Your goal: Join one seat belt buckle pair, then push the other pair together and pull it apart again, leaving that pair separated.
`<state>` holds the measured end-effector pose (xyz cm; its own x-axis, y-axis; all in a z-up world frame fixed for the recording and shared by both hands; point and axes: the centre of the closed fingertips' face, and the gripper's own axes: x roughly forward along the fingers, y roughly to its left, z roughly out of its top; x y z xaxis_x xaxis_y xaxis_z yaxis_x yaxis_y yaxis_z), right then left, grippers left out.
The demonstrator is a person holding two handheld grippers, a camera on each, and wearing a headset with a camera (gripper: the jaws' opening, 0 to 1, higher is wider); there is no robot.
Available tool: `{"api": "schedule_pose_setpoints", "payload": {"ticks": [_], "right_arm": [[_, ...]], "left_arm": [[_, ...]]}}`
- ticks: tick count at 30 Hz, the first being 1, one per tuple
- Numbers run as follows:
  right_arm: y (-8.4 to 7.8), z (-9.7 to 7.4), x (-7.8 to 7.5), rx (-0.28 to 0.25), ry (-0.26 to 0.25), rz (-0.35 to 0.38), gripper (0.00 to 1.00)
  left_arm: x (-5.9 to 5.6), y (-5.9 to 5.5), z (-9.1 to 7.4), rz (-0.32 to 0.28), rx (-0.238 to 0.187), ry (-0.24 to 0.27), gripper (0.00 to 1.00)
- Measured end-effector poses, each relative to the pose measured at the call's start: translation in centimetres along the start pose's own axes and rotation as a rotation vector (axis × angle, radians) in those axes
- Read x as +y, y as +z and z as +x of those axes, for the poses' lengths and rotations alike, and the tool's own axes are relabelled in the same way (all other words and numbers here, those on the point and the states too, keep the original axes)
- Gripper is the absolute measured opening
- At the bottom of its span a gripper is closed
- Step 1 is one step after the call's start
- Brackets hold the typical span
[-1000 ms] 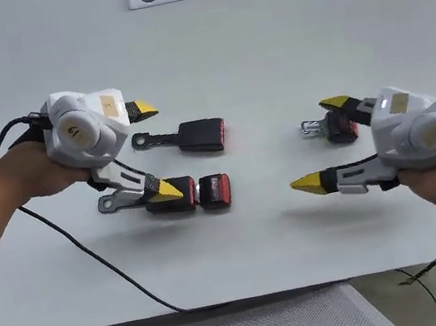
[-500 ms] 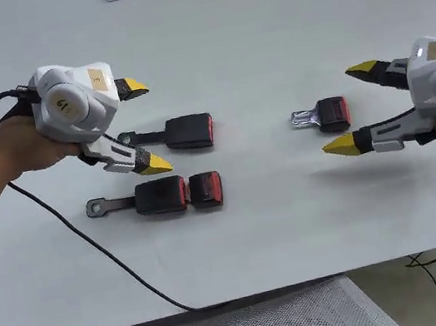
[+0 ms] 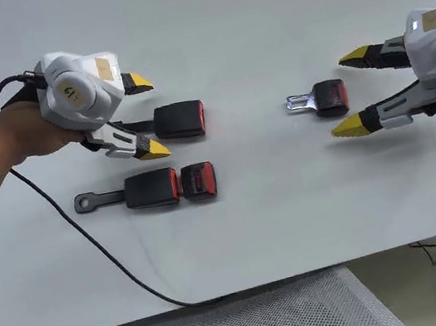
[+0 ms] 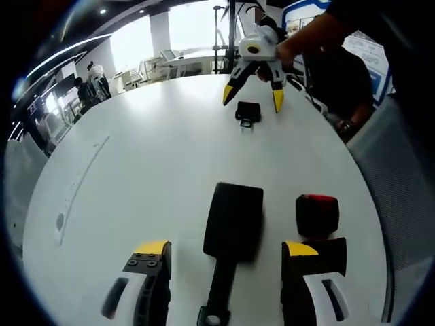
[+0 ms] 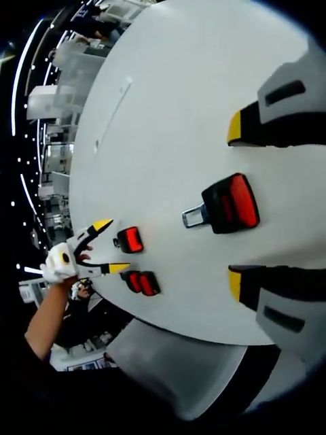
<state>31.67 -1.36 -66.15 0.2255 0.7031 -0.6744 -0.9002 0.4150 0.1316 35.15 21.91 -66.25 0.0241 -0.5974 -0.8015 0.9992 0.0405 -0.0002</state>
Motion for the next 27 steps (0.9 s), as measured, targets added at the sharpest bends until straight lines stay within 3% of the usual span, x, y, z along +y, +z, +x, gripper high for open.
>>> {"api": "schedule_pose_setpoints", "payload": {"ticks": [7,8,12,19,22,24,27], "right_arm": [[-0.4,0.4,0.3,0.029,0.039,-0.024,0.65],[0.0,0.5,0.5,0.009,0.051,-0.032,0.64],[-0.2,0.2,0.5,0.017,0.060,-0.042,0.59],[-0.2,0.3,1.2,0.018,0.085,-0.068,0.51],[-0.2,0.4,0.9,0.021,0.074,-0.079,0.46],[-0.2,0.3,0.2,0.020,0.054,-0.058,0.36],[-0.4,0.3,0.2,0.018,0.059,-0.083,0.36]], "left_arm": [[-0.9,-0.4,1.1,0.022,0.023,-0.045,0.63],[-0.9,-0.4,1.1,0.026,0.024,-0.048,0.61],[-0.2,0.1,1.1,0.021,0.007,-0.026,0.55],[-0.8,0.4,1.1,0.064,0.000,-0.057,0.47],[-0.8,0.5,1.2,0.070,-0.002,-0.061,0.39],[-0.5,0.6,1.2,0.056,-0.005,-0.048,0.36],[-0.5,0.6,1.2,0.057,-0.010,-0.040,0.35]]}}
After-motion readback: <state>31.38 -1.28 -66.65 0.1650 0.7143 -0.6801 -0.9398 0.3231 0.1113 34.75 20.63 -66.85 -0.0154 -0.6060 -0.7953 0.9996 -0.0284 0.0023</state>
